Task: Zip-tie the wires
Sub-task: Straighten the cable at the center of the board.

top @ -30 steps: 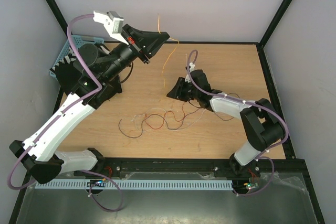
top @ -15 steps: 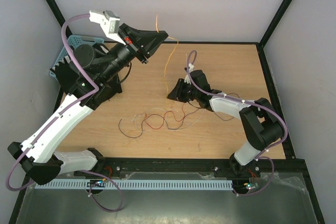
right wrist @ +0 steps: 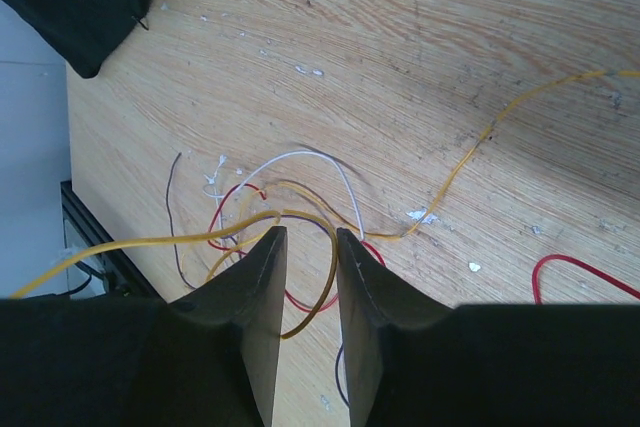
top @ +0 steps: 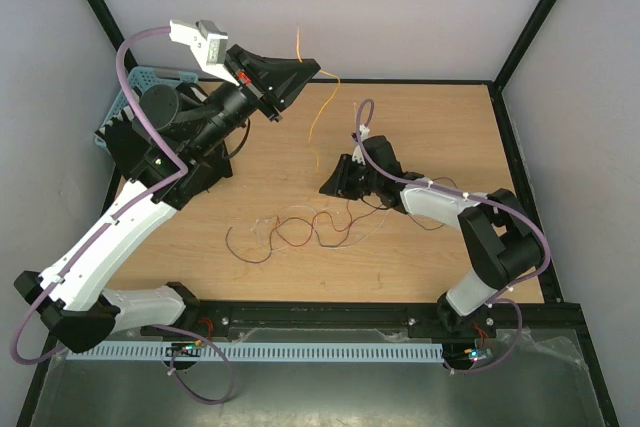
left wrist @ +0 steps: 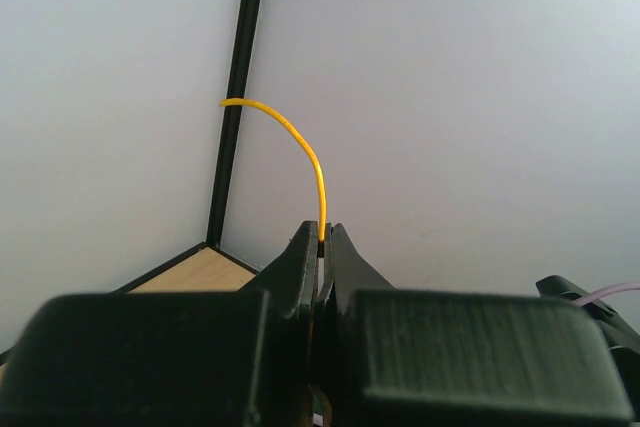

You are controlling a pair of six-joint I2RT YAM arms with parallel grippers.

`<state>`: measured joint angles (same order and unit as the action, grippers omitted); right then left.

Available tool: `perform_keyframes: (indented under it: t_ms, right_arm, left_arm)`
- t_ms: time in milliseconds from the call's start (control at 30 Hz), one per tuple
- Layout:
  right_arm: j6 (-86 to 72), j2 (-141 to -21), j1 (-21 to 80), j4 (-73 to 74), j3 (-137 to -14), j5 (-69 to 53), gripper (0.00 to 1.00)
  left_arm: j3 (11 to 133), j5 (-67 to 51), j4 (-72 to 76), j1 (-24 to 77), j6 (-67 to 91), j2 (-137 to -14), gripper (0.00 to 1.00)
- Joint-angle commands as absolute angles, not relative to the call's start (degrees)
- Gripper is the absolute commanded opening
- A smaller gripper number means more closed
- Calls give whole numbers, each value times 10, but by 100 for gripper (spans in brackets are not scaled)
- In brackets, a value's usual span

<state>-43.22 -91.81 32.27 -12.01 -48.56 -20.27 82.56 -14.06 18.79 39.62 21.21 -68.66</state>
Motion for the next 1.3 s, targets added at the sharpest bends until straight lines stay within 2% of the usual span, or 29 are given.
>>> perform_keyframes:
  t_ms: [0, 133, 400, 467, 633, 900, 1033, 1133, 1267]
  right_arm:
    - [-423, -900, 325, -106, -485, -216, 36]
    - [-421, -894, 325, -102, -478, -222, 32]
    - [-394, -879, 325, -58, -493, -205, 3]
    - [-368, -867, 325, -21, -506, -170, 1]
    - [-313, -814, 306, 42, -527, -93, 0]
    - [-251, -723, 136, 110, -542, -46, 0]
    - [-205, -702, 41, 151, -578, 9, 0]
    - [-205, -700, -37, 159, -602, 6, 0]
    - [-200, -710, -92, 165, -625, 16, 0]
  left_arm:
    - [846, -136, 205, 401, 207, -675, 0]
    - [843, -132, 206, 401, 197, -672, 0]
    - [842, -117, 184, 397, 156, -654, 0]
    - [854, -113, 152, 391, 144, -648, 0]
    - [848, -104, 110, 366, 132, -620, 0]
    - [767, -48, -34, 326, 111, -526, 0]
    - [695, -14, -132, 312, 115, -465, 0]
    - [633, 10, -193, 307, 137, -417, 0]
    - [536, 18, -210, 306, 169, -355, 0]
